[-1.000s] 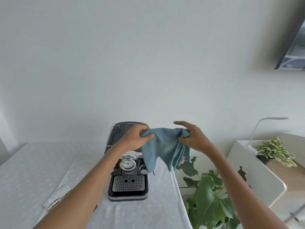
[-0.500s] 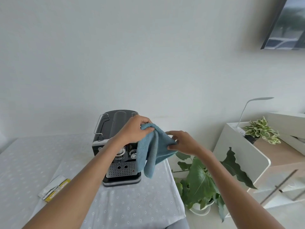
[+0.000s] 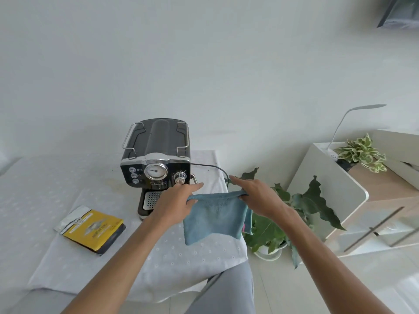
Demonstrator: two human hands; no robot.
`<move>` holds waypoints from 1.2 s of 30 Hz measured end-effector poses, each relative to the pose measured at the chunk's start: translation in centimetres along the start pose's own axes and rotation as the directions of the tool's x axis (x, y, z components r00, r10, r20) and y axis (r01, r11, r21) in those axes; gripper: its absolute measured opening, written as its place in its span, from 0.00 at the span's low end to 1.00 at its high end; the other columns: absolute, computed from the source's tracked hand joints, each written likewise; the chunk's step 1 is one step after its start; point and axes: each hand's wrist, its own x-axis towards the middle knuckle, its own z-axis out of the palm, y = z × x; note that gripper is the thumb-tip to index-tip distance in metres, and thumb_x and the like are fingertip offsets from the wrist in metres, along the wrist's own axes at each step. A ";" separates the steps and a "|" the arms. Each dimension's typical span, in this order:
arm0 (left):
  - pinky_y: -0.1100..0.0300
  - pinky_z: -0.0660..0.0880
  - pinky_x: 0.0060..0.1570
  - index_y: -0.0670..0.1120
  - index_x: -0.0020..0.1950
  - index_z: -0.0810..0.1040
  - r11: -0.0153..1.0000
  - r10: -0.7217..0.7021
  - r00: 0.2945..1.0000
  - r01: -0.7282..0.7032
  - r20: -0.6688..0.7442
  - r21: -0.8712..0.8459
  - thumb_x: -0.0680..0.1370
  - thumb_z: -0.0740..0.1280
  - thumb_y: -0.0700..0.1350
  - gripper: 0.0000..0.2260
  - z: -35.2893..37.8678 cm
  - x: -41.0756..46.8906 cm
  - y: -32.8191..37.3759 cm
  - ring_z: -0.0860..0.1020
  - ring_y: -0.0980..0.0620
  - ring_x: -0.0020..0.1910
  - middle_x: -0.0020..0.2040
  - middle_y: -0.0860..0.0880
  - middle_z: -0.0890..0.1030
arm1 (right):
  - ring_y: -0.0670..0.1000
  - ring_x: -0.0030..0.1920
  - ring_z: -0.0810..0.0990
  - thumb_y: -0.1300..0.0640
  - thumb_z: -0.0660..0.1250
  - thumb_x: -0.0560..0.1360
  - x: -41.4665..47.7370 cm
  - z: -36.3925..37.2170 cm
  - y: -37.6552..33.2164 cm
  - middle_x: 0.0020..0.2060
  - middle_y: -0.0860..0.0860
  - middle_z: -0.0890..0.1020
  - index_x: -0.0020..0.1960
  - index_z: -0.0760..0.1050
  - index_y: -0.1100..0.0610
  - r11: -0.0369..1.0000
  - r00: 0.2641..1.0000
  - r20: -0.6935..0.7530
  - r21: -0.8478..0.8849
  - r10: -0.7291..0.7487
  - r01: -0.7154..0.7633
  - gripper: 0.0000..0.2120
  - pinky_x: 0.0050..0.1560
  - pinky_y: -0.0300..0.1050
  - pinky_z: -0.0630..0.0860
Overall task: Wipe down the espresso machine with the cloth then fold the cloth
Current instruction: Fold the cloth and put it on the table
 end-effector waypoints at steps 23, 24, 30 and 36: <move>0.66 0.52 0.18 0.44 0.57 0.84 0.927 -0.119 0.988 0.076 0.096 0.367 0.51 0.80 0.33 0.34 14.9 -9.0 -4.2 0.51 0.53 0.18 0.19 0.51 0.56 | 0.55 0.33 0.78 0.72 0.75 0.64 -7.7 19.8 0.9 0.38 0.53 0.84 0.80 0.58 0.54 0.999 0.991 -0.127 -0.015 0.050 -0.052 0.50 0.27 0.45 0.72; 0.66 0.52 0.18 0.44 0.56 0.84 0.930 -0.115 0.989 0.073 0.096 0.360 0.50 0.81 0.35 0.34 14.8 -8.8 -4.2 0.51 0.53 0.18 0.19 0.51 0.56 | 0.55 0.31 0.77 0.72 0.76 0.63 -7.6 19.4 0.9 0.35 0.53 0.82 0.80 0.61 0.55 0.998 0.990 -0.130 -0.025 0.048 -0.051 0.49 0.26 0.44 0.70; 0.68 0.55 0.17 0.48 0.52 0.86 0.937 -0.046 0.996 0.016 0.076 0.349 0.51 0.81 0.35 0.29 14.6 -9.5 -4.0 0.56 0.53 0.14 0.18 0.50 0.59 | 0.53 0.31 0.76 0.76 0.78 0.59 -8.3 17.8 0.8 0.31 0.51 0.80 0.70 0.76 0.58 0.998 0.985 -0.173 -0.056 -0.021 0.011 0.41 0.31 0.41 0.64; 0.60 0.77 0.26 0.51 0.44 0.81 0.982 0.007 0.991 -0.033 0.137 0.187 0.72 0.71 0.44 0.03 15.1 -11.1 -4.8 0.83 0.54 0.33 0.40 0.54 0.85 | 0.54 0.46 0.84 0.67 0.75 0.66 -10.0 18.6 1.5 0.46 0.50 0.86 0.69 0.77 0.53 0.996 0.987 -0.148 0.046 -0.066 0.074 0.32 0.40 0.46 0.79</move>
